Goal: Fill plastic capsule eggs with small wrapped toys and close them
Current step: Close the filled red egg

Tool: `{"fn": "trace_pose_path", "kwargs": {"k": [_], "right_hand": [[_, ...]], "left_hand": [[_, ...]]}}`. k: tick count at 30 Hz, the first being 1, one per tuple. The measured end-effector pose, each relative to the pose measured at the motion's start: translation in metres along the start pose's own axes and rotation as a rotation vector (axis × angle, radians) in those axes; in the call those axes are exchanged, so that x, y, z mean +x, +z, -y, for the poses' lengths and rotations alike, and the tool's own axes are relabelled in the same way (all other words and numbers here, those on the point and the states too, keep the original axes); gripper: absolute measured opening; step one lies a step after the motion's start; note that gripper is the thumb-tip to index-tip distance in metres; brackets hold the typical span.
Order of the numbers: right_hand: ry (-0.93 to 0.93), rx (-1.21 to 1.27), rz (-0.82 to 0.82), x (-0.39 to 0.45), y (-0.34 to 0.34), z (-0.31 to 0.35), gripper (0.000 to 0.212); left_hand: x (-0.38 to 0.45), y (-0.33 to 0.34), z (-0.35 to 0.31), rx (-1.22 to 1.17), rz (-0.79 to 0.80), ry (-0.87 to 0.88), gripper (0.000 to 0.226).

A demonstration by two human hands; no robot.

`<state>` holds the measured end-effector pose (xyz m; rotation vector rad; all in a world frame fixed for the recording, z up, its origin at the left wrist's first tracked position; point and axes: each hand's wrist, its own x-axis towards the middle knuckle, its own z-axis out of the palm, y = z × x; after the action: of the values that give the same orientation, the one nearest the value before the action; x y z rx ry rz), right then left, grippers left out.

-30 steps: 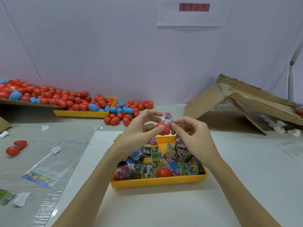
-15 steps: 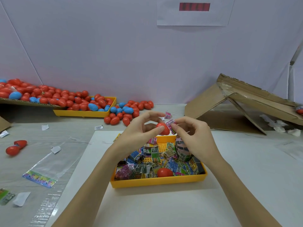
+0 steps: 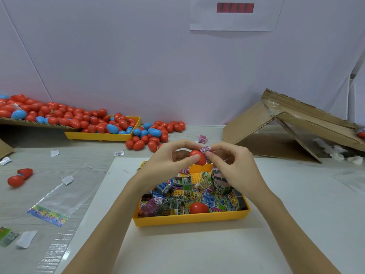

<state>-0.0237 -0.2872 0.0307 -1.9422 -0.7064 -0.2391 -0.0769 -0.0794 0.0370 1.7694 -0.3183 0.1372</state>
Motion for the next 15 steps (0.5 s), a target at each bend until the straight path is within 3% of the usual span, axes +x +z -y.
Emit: {"fn": "trace_pose_path", "kwargs": {"k": [9, 15], "right_hand": [[0.037, 0.059, 0.103, 0.0017, -0.0068, 0.0007, 0.021], [0.139, 0.209, 0.028, 0.0044, -0.0104, -0.0003, 0.014]], "left_hand": [[-0.0006, -0.0011, -0.0033, -0.028, 0.002, 0.016, 0.018], [-0.0004, -0.0018, -0.0042, -0.016, -0.033, 0.019, 0.028]]}}
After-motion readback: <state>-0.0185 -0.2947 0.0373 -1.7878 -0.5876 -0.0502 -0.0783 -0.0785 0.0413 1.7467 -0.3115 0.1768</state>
